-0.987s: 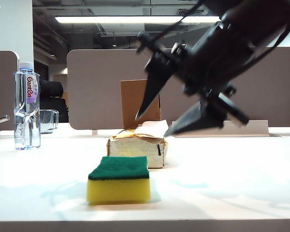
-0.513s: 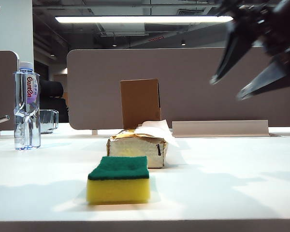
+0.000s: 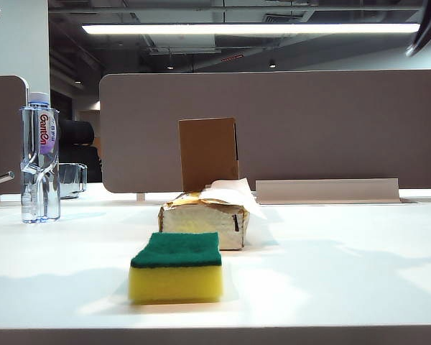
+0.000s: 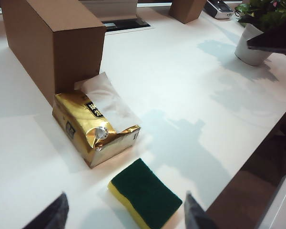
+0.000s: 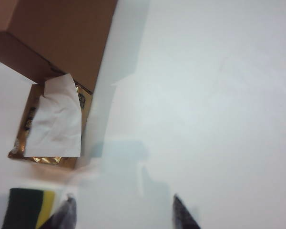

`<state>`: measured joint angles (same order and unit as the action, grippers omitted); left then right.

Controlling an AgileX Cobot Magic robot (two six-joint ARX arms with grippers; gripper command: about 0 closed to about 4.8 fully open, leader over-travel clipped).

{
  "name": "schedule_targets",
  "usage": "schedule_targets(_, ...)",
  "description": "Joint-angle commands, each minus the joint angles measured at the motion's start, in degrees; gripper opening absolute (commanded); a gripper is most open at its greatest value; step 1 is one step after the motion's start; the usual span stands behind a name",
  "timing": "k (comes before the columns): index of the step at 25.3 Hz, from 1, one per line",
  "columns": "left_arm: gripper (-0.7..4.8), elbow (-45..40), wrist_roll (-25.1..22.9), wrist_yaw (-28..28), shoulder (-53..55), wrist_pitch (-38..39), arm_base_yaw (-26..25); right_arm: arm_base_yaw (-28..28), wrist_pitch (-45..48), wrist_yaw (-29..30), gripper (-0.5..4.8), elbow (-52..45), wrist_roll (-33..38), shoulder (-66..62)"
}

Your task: Move the sponge from right to left to wipe the table, avoiding obstacles on the table, and finally reaching the bottle of mineral water.

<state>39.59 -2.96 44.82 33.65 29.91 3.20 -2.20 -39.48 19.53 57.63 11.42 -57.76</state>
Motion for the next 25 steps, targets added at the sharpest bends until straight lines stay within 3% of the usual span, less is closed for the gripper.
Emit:
schedule_targets(1,3.13,0.33,-0.07,0.22,-0.04,0.9,-0.02,4.17,-7.5,8.0,2.57,3.5,-2.45,0.22)
schedule_targets(5,3.13,0.33,-0.09,0.22,-0.04,1.77,0.0,7.45,-18.56,9.64,2.56,5.68,-7.02,1.22)
schedule_targets(19,3.13,0.33,-0.09,0.39,-0.04,5.84,0.0,7.06,-30.42,15.56,2.5,5.51,-3.87,14.62)
schedule_targets(25,3.13,0.33,-0.09,0.44,-0.04,6.8,0.0,7.06,-36.5,15.56,2.47,5.53,-2.82,18.51)
